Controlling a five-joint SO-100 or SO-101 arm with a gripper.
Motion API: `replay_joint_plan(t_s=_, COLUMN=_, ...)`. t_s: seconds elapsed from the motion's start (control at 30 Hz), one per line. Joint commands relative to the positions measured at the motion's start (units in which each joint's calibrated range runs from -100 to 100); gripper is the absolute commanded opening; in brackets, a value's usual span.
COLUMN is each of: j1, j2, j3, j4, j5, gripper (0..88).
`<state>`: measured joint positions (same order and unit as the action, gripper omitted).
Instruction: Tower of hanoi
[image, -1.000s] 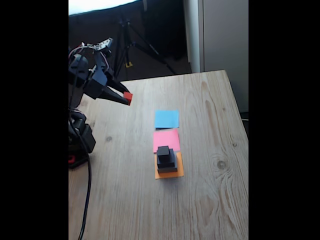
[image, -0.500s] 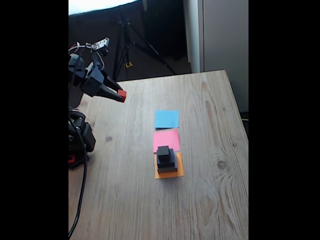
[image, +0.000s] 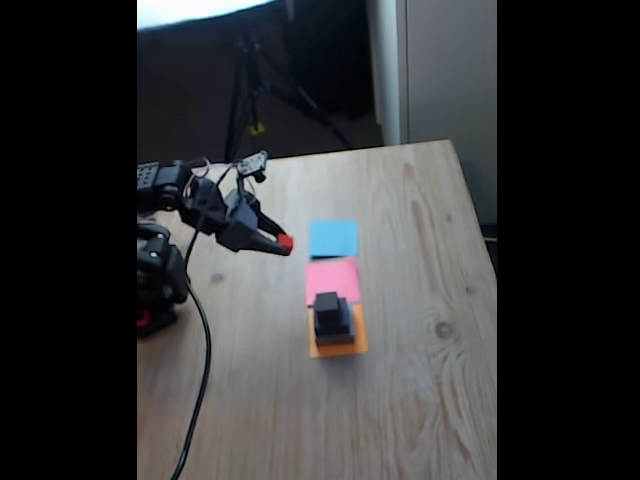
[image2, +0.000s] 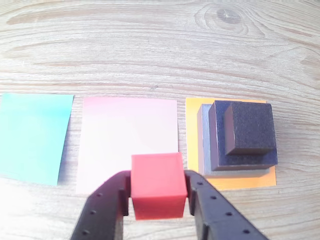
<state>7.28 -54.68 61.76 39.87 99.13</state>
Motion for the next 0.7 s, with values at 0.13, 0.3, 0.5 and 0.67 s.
replay_joint_plan(t_s=0.13, j1=1.4, j2=7.6, j3=9.5, j4=-26.6, j5=0.9, gripper=0.3)
replay_joint_plan(t_s=0.3, j1=1.5, j2=14.5, j3=16.8, j4=-44.0, j5=0.9, gripper=0.3)
replay_joint_plan(t_s=0.5, j1=-0.6, j2=21.0, j3=25.6, j4=-64.3, j5=0.9, gripper=0.3)
replay_joint_plan(t_s=0.67, j1=-2.1, j2=28.6, j3=29.9, j4=-78.3, j5=0.9, gripper=0.3)
